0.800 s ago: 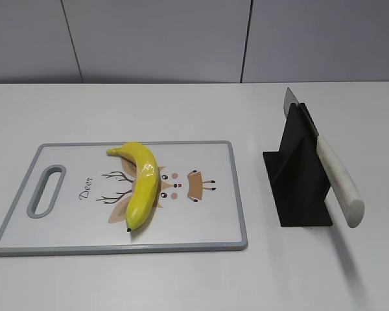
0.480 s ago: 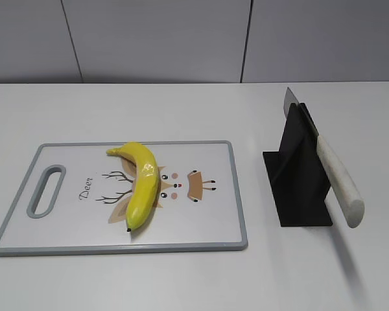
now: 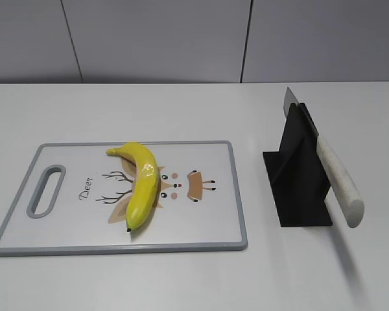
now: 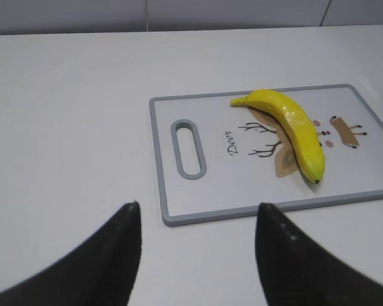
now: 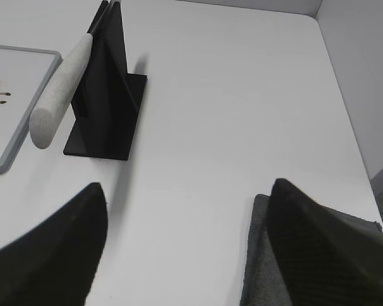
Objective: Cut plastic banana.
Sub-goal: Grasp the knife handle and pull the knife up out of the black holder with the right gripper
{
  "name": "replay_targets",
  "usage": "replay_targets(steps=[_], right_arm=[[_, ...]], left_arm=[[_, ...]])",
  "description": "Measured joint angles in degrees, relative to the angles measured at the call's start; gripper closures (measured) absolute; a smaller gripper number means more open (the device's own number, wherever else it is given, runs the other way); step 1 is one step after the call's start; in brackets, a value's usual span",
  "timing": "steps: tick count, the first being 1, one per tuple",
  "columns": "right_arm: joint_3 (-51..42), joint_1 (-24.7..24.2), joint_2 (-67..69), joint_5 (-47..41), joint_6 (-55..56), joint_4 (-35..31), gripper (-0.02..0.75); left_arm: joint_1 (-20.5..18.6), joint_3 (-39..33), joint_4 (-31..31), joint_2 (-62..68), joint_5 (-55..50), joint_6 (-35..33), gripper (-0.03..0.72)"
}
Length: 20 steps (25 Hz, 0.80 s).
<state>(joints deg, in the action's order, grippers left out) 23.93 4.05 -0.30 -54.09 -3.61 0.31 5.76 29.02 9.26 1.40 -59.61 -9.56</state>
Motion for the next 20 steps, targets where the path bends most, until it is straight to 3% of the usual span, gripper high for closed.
replay_targets(steps=[20], right_arm=[[0.0, 0.0, 0.0, 0.0, -0.01, 0.0, 0.147]], left_arm=[[0.0, 0.0, -0.05, 0.0, 0.0, 0.0, 0.158]])
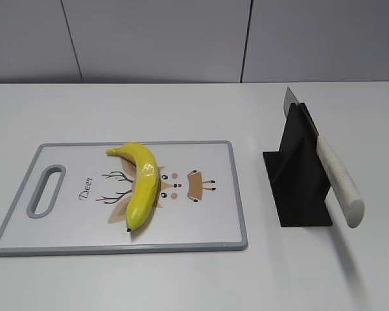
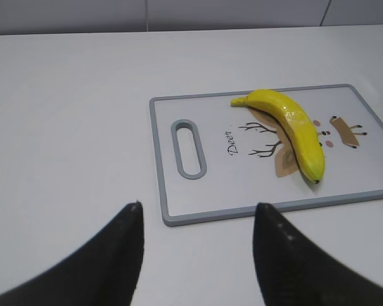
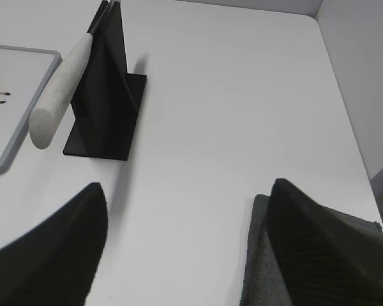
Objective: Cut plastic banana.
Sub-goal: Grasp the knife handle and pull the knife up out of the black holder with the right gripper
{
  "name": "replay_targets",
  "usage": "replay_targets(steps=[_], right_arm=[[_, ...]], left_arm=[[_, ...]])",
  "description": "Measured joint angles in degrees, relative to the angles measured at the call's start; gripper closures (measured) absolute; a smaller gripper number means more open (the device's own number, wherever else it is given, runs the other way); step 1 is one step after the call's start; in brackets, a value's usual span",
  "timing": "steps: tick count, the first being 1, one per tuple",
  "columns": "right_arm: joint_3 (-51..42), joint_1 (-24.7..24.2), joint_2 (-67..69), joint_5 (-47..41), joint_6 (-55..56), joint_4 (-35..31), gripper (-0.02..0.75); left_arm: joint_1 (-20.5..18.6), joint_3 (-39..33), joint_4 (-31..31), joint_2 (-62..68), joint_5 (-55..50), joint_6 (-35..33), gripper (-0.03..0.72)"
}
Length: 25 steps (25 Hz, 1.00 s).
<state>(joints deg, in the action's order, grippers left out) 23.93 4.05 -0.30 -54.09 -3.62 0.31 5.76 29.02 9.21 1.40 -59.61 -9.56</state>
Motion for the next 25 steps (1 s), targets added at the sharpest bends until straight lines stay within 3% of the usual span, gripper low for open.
replay_targets(steps=[15, 25], right_arm=[[0.33, 0.0, 0.93, -0.86, 0.0, 0.21, 0.147], [5.54, 0.0, 18.83, -12.1, 1.24, 0.26, 0.147]], left_arm=[[0.0, 0.0, 0.0, 0.0, 0.0, 0.0, 0.174], [0.0, 0.0, 0.0, 0.0, 0.0, 0.0, 0.178]])
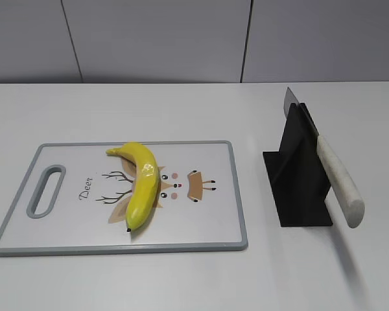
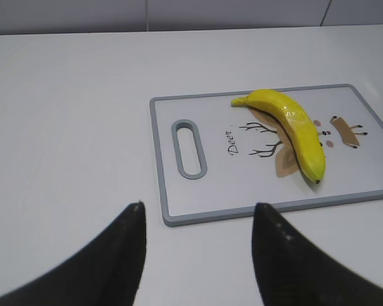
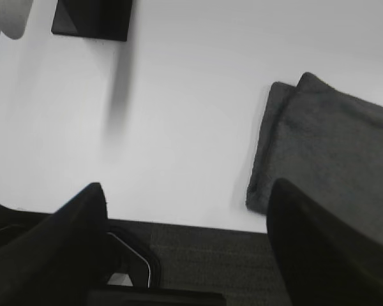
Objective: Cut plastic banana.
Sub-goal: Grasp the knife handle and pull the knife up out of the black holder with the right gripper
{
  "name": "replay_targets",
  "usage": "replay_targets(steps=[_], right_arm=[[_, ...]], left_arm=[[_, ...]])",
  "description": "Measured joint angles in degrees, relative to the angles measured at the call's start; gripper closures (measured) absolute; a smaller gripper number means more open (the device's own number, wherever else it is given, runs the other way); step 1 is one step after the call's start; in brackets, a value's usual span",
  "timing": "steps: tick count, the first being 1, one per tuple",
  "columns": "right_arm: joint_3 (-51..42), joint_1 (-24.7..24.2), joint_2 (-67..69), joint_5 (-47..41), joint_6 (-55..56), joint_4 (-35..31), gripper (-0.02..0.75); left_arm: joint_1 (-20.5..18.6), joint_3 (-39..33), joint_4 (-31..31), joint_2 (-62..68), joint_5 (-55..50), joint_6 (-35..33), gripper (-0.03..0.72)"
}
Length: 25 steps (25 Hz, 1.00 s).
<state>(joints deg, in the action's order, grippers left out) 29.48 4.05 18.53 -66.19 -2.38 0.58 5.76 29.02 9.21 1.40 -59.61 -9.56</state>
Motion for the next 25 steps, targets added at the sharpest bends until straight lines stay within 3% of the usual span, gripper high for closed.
replay_targets(steps=[9, 16, 25], right_arm=[[1.54, 1.26, 10.86, -2.14, 1.81, -5.13, 0.147], [2.14, 10.48, 17.42, -2.3, 5.81, -4.99, 0.147], [14.83, 12.18, 30.92, -2.62, 7.2, -7.66, 0.147]], left_arm=[[0.0, 0.0, -0.11, 0.0, 0.0, 0.0, 0.178], [0.0, 0.0, -0.21, 0.0, 0.0, 0.0, 0.178], [0.0, 0.0, -0.21, 0.0, 0.0, 0.0, 0.178]])
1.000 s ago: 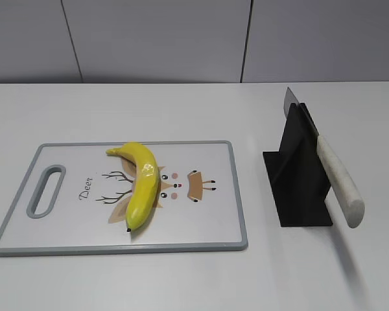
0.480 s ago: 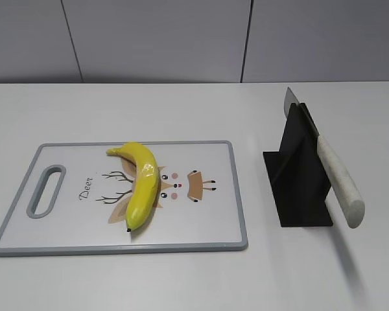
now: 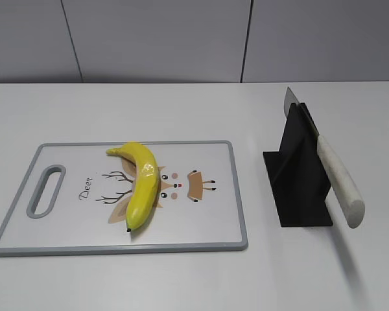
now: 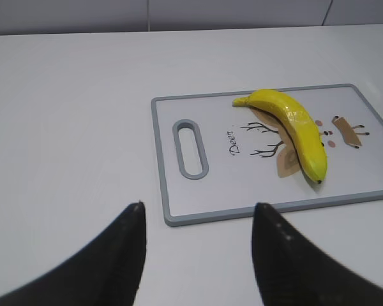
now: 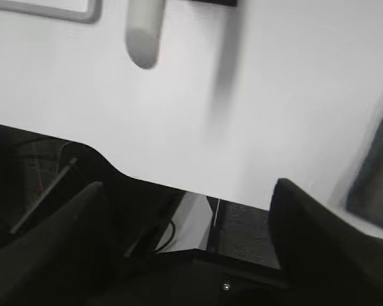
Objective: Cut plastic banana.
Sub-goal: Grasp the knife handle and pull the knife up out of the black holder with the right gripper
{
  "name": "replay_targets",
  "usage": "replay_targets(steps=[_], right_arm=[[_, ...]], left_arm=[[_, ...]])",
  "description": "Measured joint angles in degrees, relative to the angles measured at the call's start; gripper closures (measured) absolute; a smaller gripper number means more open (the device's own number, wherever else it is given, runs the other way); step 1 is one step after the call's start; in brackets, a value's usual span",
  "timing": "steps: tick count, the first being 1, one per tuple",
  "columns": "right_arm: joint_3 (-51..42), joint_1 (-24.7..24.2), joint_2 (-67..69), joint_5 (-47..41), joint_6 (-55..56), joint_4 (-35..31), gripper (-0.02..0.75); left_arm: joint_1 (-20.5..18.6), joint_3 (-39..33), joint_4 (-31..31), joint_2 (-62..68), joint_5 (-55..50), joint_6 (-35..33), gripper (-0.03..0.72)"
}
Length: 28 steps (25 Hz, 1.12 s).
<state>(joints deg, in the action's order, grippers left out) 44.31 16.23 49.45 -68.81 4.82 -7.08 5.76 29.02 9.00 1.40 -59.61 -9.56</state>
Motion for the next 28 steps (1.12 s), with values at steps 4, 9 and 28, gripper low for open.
replay_targets(steps=[4, 9, 28], right_arm=[[5.52, 0.0, 7.6, 0.06, 0.12, -4.48, 0.147], [10.77, 0.91, 18.02, 0.11, -0.8, -8.24, 0.176], [21.23, 9.88, 38.41, 0.18, 10.73, 6.12, 0.237]], left_arm=[[0.0, 0.0, 0.0, 0.0, 0.0, 0.0, 0.178], [0.0, 0.0, 0.0, 0.0, 0.0, 0.0, 0.178], [0.0, 0.0, -0.05, 0.0, 0.0, 0.0, 0.194]])
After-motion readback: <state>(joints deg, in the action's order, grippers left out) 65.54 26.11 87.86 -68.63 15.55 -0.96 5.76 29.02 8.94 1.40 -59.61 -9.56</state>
